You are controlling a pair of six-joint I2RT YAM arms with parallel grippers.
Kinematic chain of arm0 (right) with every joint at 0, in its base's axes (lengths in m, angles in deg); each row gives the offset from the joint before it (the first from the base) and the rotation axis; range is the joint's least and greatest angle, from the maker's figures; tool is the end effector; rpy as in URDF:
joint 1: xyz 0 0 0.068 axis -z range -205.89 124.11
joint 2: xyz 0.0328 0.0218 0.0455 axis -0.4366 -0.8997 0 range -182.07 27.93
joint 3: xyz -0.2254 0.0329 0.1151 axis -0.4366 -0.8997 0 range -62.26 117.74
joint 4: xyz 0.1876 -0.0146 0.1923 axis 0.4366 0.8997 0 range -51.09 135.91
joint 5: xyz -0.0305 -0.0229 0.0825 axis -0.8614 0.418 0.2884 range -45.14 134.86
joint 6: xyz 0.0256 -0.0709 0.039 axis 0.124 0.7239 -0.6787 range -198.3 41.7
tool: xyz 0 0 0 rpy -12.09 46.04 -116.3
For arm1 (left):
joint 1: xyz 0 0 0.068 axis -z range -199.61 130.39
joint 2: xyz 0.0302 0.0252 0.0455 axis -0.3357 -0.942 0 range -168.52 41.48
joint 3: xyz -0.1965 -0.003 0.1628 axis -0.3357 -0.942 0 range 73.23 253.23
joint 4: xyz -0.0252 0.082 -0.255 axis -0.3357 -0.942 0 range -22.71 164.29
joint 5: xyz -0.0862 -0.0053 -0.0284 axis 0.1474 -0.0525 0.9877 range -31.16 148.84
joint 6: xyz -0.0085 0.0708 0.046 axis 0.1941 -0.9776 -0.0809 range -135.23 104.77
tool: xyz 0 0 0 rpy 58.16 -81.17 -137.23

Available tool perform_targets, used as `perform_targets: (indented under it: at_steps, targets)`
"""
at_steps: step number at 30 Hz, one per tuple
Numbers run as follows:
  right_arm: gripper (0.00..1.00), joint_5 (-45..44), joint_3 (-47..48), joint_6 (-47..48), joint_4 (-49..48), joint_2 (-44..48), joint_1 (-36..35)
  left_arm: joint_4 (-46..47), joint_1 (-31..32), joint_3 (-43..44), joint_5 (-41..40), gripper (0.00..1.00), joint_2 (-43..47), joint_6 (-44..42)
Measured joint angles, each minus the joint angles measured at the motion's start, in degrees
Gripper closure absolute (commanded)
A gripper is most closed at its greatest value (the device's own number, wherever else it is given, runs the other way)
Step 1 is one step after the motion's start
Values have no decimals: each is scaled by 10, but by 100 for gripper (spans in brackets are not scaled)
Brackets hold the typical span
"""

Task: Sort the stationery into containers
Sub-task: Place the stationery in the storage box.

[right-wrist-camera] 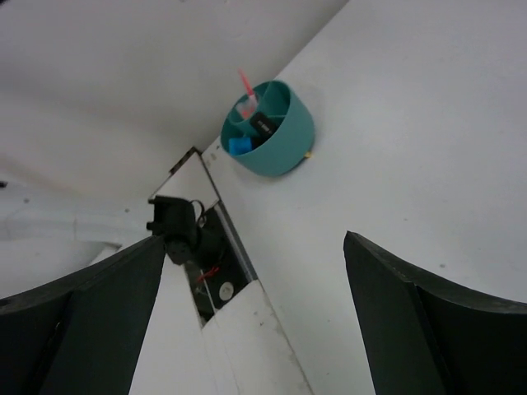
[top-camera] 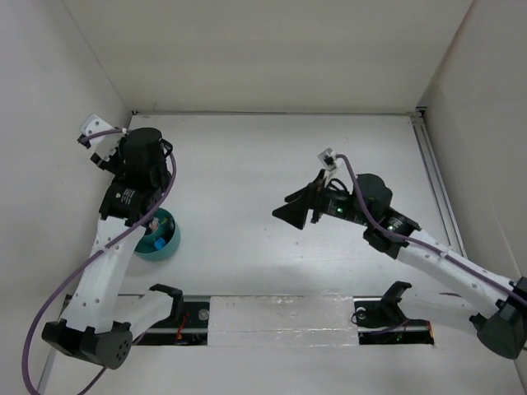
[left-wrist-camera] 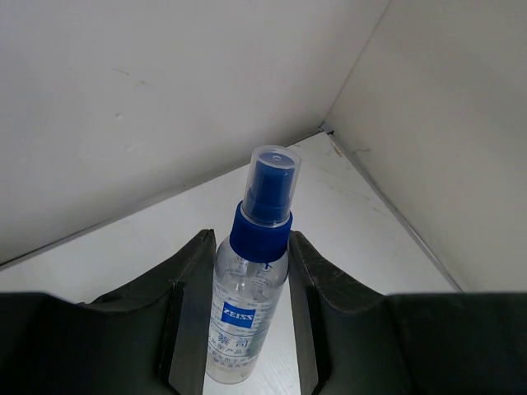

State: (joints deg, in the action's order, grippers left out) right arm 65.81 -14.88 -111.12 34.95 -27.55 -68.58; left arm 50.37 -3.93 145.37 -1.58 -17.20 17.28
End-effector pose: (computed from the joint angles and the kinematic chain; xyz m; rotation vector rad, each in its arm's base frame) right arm 0.1899 0.2115 0.3294 -0.4585 1.7489 1.2752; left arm 0.2422 -0.0007 0.4206 -0.9395 1.3789 0.2877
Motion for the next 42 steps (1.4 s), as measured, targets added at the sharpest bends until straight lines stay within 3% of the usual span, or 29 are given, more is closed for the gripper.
perform_targets:
  at_steps: [5, 10, 17, 25, 37, 42]
  targets:
    - [5, 58, -8, 0, -95, -66, -35, -114, 0, 42, -26, 100, -12, 76]
    - [6, 78, -8, 0, -145, -97, -54, -199, -6, 17, -73, 100, -7, 150]
    - [6, 79, -8, 7, -159, -102, -58, -190, -61, -33, -71, 100, -5, 139]
    - [6, 73, -10, 21, -153, -101, -58, -115, -63, -61, -19, 100, 0, 70]
    - [6, 64, -15, 22, -147, -93, -58, -272, -63, -65, 4, 100, 21, 163]
    - [6, 63, -18, 14, -146, -71, -58, -310, -63, -113, 3, 100, 27, 211]
